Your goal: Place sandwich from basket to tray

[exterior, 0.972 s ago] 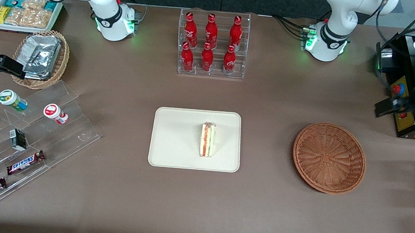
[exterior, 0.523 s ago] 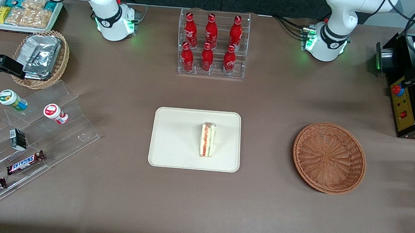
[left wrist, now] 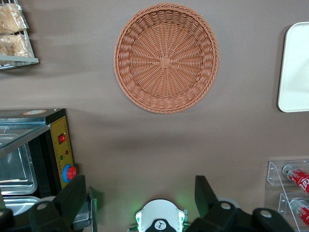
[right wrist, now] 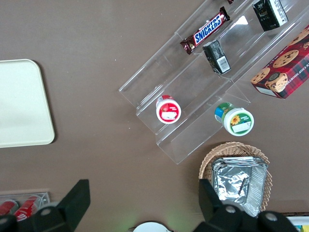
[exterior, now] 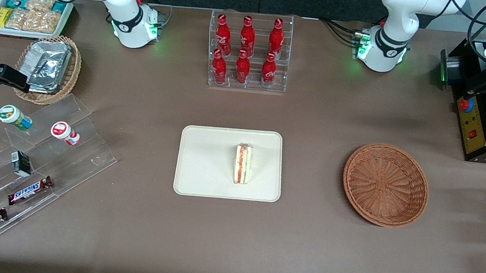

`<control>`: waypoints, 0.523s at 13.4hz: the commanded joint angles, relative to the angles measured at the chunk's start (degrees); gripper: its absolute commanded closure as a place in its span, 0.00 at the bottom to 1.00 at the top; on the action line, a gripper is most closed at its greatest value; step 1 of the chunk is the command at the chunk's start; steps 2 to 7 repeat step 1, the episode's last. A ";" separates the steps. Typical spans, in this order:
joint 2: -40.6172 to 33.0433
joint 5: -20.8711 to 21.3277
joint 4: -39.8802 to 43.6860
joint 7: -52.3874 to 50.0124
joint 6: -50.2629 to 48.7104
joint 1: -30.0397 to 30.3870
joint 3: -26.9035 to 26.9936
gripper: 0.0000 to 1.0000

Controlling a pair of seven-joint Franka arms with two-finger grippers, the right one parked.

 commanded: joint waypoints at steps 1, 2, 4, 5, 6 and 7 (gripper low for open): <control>0.21 -0.02 0.41 0.81 0.33 5.21 -4.69 0.01; 0.21 -0.02 0.41 0.81 0.33 5.21 -4.69 0.01; 0.21 -0.02 0.41 0.81 0.33 5.21 -4.69 0.01; 0.21 -0.02 0.41 0.81 0.33 5.21 -4.69 0.01; 0.21 -0.02 0.41 0.81 0.33 5.21 -4.69 0.01; 0.21 -0.02 0.41 0.81 0.33 5.21 -4.69 0.01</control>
